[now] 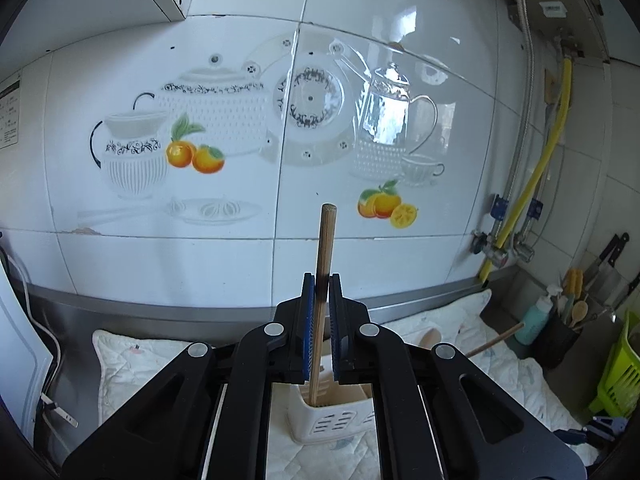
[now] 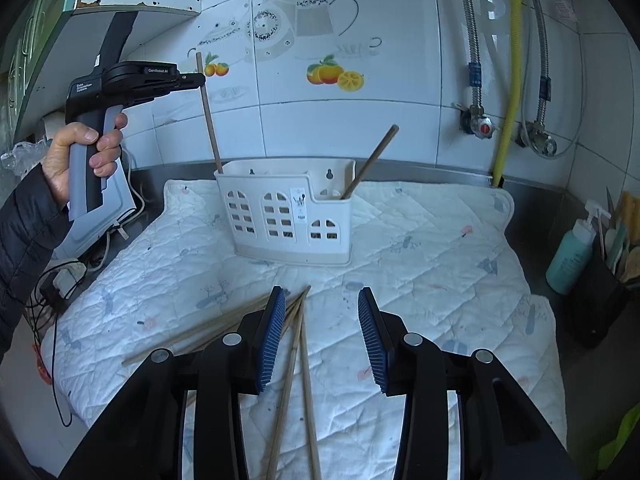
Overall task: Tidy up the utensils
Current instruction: 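Lower the chopstick into the white holder and open the left tool while the right returns to the pile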
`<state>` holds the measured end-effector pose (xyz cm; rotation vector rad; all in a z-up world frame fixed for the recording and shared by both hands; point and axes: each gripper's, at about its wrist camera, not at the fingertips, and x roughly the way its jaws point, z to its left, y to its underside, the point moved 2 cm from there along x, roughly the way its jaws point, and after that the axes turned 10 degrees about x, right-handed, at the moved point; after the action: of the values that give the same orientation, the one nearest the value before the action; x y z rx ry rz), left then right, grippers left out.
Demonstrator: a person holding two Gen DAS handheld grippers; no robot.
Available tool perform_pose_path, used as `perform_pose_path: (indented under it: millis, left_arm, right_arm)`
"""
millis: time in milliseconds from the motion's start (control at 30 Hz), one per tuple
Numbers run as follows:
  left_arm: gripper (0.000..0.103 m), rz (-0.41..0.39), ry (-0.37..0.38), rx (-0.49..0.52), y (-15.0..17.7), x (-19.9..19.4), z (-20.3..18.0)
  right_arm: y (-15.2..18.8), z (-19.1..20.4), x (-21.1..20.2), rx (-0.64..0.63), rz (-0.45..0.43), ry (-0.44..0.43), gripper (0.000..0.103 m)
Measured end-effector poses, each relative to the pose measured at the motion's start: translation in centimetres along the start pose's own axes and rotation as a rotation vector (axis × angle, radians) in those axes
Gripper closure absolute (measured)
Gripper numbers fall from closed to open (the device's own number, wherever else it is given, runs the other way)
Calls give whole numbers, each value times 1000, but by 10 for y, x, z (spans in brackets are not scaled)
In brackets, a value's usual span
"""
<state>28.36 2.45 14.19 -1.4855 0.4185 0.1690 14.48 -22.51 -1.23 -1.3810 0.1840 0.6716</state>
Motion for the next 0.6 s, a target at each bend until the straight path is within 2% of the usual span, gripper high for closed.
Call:
perform_pose_path:
  millis: [33,133,200,400,600]
  left_arm:
    - [94,7,1,4,1,1,-1]
    - [83,9,10,7,4,-2,-2]
    - [67,6,2,19,4,-7,-4]
    - [67,-10,10,51,17,-35,-11]
    - [67,30,24,75,61,-71,-19]
  right_arm:
    - [5,0,-1,8,4,-4,61]
    - [21,-1,-4,24,18,3,60]
    - [31,-2,-7,32,28,8,60]
    - [63,-9,-13,50,60,41,61]
    - [99,-20,-11,92,107,60,62]
